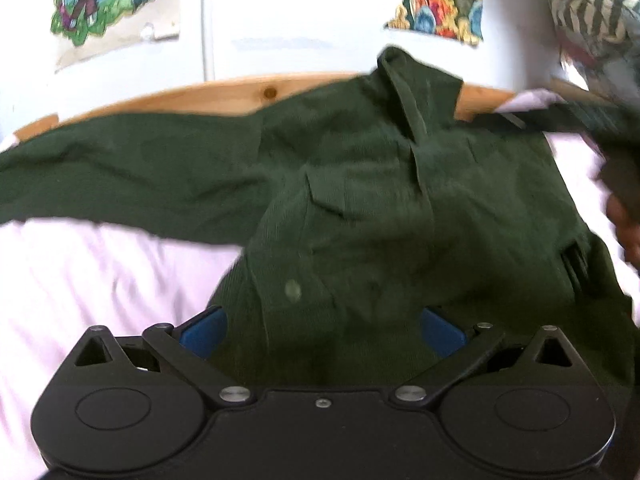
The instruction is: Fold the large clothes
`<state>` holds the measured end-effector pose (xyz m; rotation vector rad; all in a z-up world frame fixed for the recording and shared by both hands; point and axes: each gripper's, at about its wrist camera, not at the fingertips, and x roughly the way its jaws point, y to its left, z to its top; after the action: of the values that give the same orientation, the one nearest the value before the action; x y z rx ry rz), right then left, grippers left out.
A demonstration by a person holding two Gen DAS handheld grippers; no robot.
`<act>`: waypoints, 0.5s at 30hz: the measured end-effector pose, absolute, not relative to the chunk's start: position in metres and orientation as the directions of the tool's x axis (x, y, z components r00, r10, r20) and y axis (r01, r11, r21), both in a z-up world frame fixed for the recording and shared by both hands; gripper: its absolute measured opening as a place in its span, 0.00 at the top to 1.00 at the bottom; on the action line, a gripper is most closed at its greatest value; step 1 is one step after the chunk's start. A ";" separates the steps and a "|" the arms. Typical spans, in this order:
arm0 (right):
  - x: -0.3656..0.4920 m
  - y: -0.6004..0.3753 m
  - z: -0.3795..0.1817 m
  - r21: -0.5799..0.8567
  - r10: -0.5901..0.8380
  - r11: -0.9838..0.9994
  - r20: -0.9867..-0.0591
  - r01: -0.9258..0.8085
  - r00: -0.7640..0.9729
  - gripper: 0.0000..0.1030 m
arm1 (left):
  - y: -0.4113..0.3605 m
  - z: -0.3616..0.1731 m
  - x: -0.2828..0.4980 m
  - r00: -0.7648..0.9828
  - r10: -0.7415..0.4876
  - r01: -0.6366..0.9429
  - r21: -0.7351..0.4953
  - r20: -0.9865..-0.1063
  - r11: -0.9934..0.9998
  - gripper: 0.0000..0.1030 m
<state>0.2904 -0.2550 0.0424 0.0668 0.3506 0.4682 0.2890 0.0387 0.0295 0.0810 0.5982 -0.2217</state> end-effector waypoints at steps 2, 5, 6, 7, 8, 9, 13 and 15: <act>0.294 -0.296 0.033 0.118 0.301 0.953 -0.327 -0.277 0.896 0.05 | 0.030 0.027 0.306 0.829 -0.158 0.204 0.026 -0.537 0.979 0.01; 0.309 -0.359 0.015 0.120 0.048 0.993 -0.395 -0.001 0.917 0.06 | 0.014 0.017 0.336 0.849 -0.043 0.108 0.093 -0.526 0.990 0.01; 0.315 -0.380 0.009 0.154 0.009 0.986 -0.412 0.061 0.911 0.09 | 0.010 0.011 0.344 0.851 -0.019 0.091 0.112 -0.525 0.989 0.01; 0.321 -0.396 0.004 0.195 -0.001 0.977 -0.421 0.091 0.907 0.10 | 0.007 0.005 0.354 0.850 0.002 0.078 0.129 -0.527 0.989 0.01; 0.329 -0.410 -0.001 0.239 0.008 0.966 -0.423 0.103 0.906 0.13 | 0.004 -0.001 0.361 0.847 0.015 0.073 0.143 -0.532 0.987 0.01; 0.337 -0.417 -0.002 0.269 0.022 0.958 -0.419 0.101 0.908 0.16 | 0.003 -0.005 0.364 0.845 0.024 0.070 0.155 -0.535 0.985 0.01; 0.378 -0.430 -0.007 0.328 0.123 0.945 -0.388 0.012 0.913 0.31 | -0.005 -0.022 0.379 0.835 0.070 0.057 0.211 -0.546 0.976 0.01; 0.399 -0.421 -0.007 0.303 0.139 0.953 -0.424 -0.004 0.895 0.93 | -0.008 -0.027 0.384 0.830 0.076 0.051 0.212 -0.552 0.976 0.01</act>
<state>0.3992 -0.4213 -0.0073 0.3018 0.4583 0.0751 0.3837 -0.0076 -0.0275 0.2229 0.5925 0.0133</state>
